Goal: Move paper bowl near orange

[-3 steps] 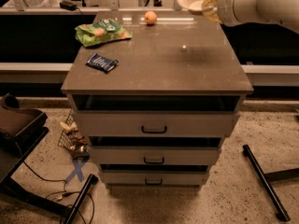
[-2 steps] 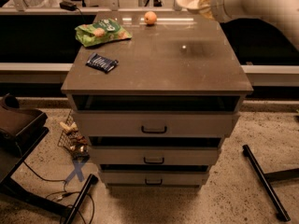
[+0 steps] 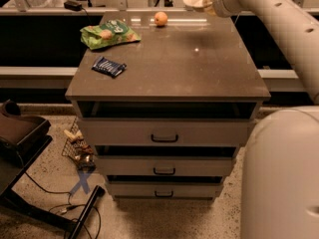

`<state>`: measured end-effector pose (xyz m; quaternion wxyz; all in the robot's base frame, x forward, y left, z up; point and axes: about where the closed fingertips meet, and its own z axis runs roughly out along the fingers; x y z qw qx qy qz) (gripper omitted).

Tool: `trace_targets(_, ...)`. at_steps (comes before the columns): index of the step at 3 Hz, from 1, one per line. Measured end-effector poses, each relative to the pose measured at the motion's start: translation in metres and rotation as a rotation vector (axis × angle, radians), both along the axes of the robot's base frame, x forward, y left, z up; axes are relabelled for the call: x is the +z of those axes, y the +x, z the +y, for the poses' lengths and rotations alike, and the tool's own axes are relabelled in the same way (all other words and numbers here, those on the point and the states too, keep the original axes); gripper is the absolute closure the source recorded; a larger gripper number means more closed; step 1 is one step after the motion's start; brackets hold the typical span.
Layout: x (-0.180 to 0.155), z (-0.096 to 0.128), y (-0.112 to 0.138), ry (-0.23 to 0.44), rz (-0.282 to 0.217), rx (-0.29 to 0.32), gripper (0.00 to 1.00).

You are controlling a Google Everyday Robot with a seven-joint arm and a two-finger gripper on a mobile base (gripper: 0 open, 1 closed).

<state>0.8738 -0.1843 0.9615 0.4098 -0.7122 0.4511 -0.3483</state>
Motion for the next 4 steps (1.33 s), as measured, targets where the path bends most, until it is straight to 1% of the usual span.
trace_targets(1,-0.009,0.005,0.027,0.015,0.014,0.001,1.00)
trace_targets(2,-0.025,0.011,0.047,0.042,0.043,0.005,1.00)
trace_targets(3,-0.055,0.016,0.060,0.089,0.100,-0.004,1.00)
trace_targets(4,-0.073,0.016,0.064,0.126,0.137,-0.018,1.00)
